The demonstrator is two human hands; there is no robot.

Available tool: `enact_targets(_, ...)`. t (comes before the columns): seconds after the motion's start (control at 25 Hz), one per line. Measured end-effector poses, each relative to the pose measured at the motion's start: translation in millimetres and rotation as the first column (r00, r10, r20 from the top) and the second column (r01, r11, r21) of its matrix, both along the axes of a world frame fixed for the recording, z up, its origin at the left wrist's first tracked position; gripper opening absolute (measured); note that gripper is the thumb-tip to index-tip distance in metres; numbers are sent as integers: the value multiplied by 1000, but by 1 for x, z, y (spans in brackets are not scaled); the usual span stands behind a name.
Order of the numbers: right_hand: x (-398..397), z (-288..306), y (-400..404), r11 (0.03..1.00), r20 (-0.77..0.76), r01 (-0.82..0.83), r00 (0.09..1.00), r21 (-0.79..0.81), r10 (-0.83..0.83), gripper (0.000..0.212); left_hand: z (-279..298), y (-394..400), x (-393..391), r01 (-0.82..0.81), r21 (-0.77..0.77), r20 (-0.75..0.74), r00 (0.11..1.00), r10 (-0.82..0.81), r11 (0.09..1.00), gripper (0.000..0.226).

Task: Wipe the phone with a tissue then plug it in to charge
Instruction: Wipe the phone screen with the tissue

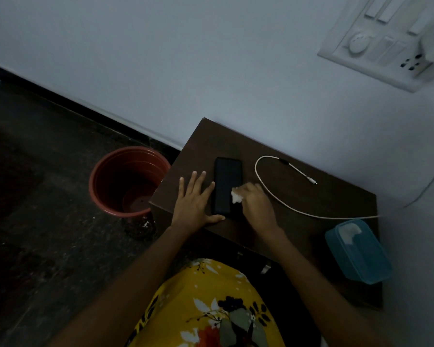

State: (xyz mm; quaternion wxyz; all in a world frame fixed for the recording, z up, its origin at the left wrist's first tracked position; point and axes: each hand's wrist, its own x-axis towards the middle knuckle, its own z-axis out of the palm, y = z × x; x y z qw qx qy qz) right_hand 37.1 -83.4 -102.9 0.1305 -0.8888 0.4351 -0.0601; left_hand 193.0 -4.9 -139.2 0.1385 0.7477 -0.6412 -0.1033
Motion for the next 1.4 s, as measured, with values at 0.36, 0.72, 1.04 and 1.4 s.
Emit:
enact_targets(0.36,8,3,64,922,181,309,918,233,-353,35,-2,3,-3,-23,-3,-31,999,23,1000,88)
enact_targets(0.72,11,12,56,955,193,272,937,120,-291,30,0,5,-3,-19,1,-37,999,19,1000,87)
enact_targets(1.04,4,11,50,995,66,87,994,44,-89,26,8,3,-4,1,35,-29,1000,0,999,89)
enact_targets(1.4,-8,-6,30,871,262,435,834,229,-485,25,12,-10,1,45,59,5,999,-46,997,96)
